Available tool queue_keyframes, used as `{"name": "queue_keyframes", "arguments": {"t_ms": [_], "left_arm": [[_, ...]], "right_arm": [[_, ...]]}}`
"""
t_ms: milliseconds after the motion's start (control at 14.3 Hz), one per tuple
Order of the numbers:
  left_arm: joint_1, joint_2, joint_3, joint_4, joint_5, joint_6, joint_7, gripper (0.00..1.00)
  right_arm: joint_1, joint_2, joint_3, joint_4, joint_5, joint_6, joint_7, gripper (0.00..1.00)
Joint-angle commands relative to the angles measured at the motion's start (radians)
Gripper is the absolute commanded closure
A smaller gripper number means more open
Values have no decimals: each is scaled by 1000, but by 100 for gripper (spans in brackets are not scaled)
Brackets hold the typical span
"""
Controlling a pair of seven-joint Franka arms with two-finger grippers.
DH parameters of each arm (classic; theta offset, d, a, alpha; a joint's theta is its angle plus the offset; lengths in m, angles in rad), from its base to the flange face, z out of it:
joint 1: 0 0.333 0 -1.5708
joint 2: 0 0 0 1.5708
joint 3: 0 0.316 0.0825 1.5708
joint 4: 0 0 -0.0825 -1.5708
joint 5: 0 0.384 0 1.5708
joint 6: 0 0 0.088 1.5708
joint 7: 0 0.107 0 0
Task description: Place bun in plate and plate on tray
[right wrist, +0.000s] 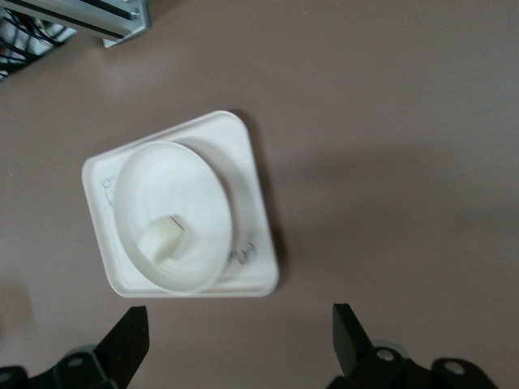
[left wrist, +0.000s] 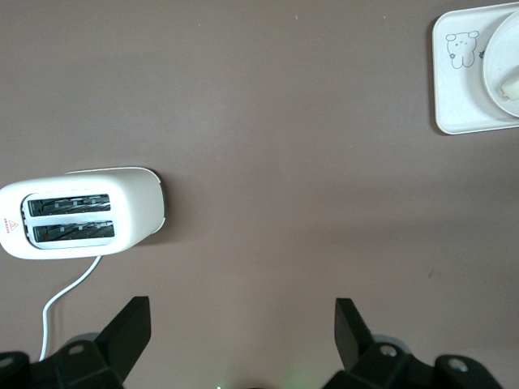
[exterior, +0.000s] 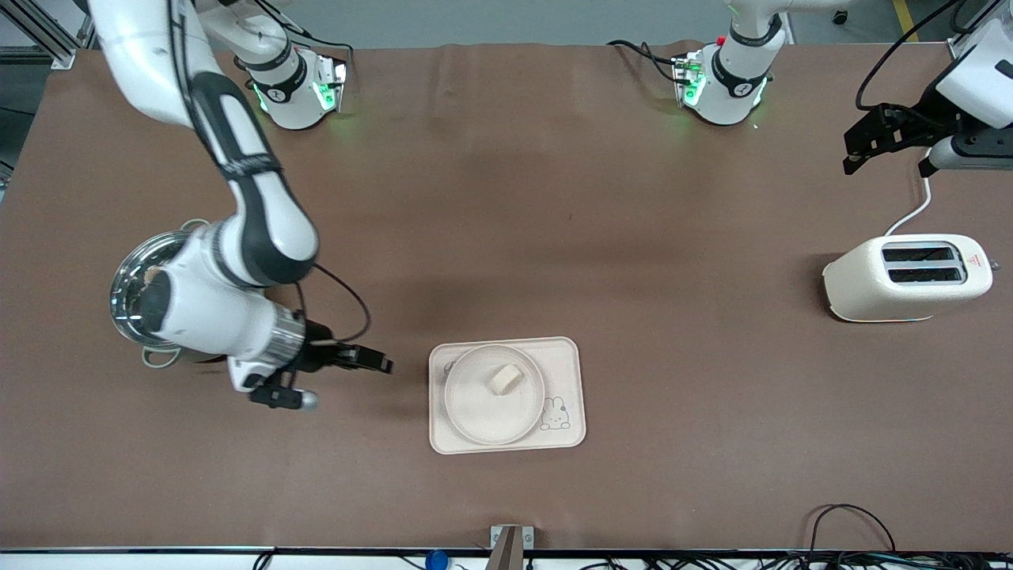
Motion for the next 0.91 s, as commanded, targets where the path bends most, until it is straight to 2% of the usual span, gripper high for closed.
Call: {"name": "queue_keyframes", "arguments": {"t_ms": [0,280,559,839], "left_arm": [[-3,-2,1,17,-1,-11,23,0],[-6,-2,-5,21,-1,-13,21,0],[-11,1,-6,35,2,-16,16,0],[-3,3,-5,50,-4,-43,18,0]], "right_arm": [[-26,-132,-27,-68,-110,-129,-13,0],[-100,-254,-30,-67,-303,-261,-13,0],[-163,-350,-30,-50,-406,-395,-19,0],[-239,-459,-32,-50,-431,-484,-103,0]]}}
